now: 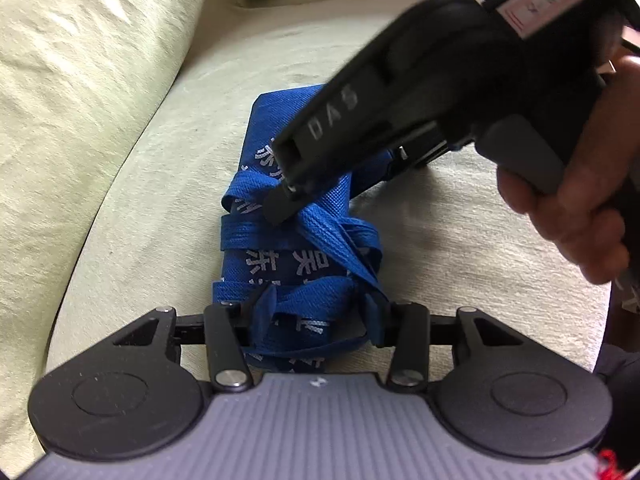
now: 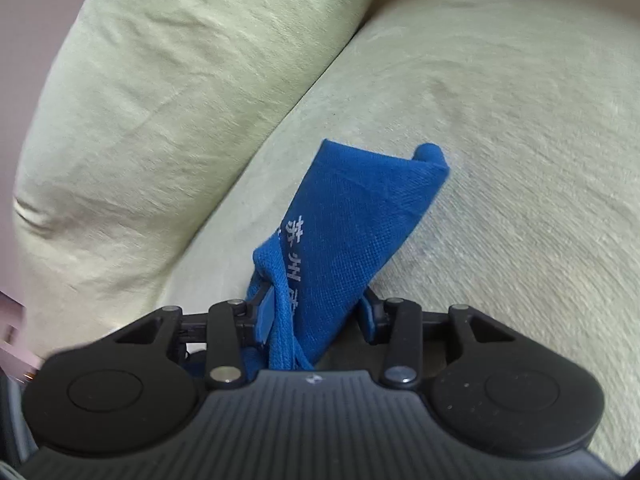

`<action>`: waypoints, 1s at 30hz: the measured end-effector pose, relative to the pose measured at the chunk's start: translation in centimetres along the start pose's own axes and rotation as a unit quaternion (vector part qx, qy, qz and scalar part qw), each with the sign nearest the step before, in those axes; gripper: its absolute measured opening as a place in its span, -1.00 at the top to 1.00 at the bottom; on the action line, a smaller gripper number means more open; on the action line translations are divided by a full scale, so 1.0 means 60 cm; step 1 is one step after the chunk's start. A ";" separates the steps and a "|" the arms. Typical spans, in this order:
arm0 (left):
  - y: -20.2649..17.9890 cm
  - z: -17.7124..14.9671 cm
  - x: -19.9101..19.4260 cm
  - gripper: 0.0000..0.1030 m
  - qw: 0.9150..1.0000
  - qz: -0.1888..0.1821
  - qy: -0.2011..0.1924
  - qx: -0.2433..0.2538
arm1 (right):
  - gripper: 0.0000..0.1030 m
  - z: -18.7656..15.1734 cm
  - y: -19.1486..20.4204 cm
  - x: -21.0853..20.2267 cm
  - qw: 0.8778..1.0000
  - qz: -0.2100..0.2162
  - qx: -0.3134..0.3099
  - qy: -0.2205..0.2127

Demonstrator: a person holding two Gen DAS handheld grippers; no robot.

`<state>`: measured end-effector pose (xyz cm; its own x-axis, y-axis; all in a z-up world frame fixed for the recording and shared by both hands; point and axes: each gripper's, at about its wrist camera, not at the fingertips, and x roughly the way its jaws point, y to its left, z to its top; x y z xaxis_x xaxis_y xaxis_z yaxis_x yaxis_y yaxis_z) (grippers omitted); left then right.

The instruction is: Fold shopping bag

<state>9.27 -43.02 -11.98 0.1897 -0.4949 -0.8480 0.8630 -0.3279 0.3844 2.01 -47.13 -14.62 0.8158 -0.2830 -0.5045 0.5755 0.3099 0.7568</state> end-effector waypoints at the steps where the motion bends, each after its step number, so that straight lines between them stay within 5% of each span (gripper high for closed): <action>1: -0.001 0.001 0.000 0.02 1.000 0.002 0.000 0.001 | 0.12 0.002 0.000 0.002 1.000 0.003 -0.001 0.001; 7: 0.004 0.001 0.001 0.01 1.000 0.007 -0.009 -0.015 | 0.48 0.012 -0.001 0.014 1.000 0.020 -0.008 0.006; 13: -0.010 0.002 -0.025 0.06 0.999 0.037 -0.031 -0.021 | 0.63 0.019 -0.001 0.001 0.998 0.057 -0.012 -0.002; 18: -0.034 0.008 -0.067 0.07 0.998 0.027 -0.050 -0.019 | 0.65 0.016 -0.004 -0.047 0.997 0.071 -0.018 -0.019; 26: -0.073 0.030 -0.124 0.06 0.997 -0.002 -0.080 0.012 | 0.65 0.019 -0.100 -0.138 0.995 0.070 0.060 -0.027; 30: -0.095 0.053 -0.097 0.06 0.996 -0.021 -0.080 0.027 | 0.65 0.011 -0.134 -0.141 0.993 0.059 0.097 -0.020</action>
<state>1.75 -40.82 -8.06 0.0740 -0.6002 -0.7964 0.8413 -0.3912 0.3730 -9.57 -47.82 -16.17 0.8716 -0.2916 -0.3939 0.4513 0.1637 0.8772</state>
